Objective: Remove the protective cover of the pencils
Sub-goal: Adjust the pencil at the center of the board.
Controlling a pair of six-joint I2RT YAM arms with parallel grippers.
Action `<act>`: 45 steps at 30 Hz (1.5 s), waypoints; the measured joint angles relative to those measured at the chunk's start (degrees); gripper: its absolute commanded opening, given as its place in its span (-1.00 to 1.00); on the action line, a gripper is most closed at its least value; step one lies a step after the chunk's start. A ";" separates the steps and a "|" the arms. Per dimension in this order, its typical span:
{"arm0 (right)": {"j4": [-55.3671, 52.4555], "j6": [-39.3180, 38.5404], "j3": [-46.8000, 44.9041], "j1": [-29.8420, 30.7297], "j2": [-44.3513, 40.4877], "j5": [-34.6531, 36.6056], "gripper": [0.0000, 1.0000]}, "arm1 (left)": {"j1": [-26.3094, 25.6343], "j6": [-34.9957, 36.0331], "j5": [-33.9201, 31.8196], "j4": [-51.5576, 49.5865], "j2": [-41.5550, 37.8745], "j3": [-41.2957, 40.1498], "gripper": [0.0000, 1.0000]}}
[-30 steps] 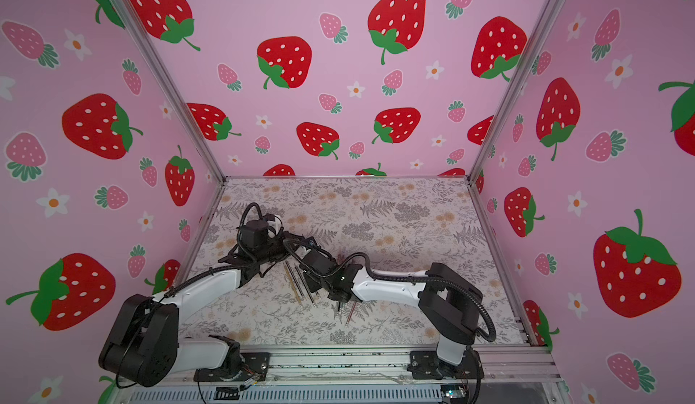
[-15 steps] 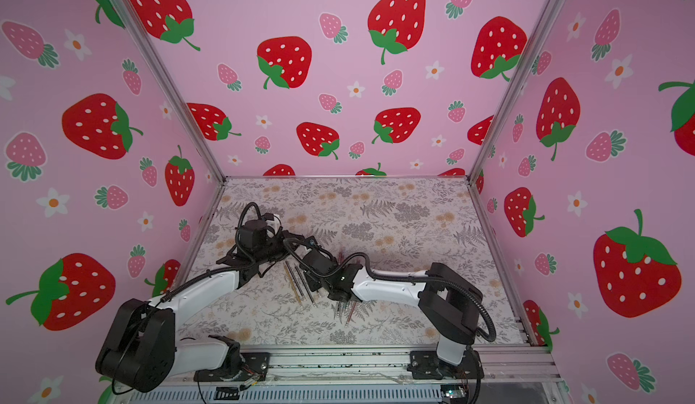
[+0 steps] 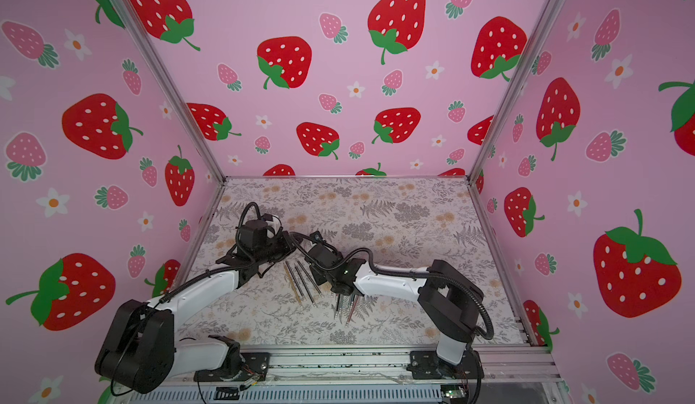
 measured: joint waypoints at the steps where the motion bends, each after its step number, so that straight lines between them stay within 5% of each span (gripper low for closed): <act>1: -0.22 -0.57 0.61 -0.66 1.11 -0.17 -0.04 | 0.00 0.07 -0.15 0.00 0.17 0.00 -0.83; 8: -3.61 -4.76 5.51 -4.90 9.64 -5.92 -0.01 | 0.13 1.16 -1.55 -2.51 2.51 2.10 -0.87; 25: -6.93 -7.87 10.93 -5.88 15.19 -10.23 -0.06 | 1.25 1.92 -1.99 -3.43 7.26 4.87 -0.95; 45: -10.45 -6.21 13.79 -5.88 16.79 -10.95 -0.77 | 1.90 1.86 -1.05 -3.50 10.91 6.12 -1.00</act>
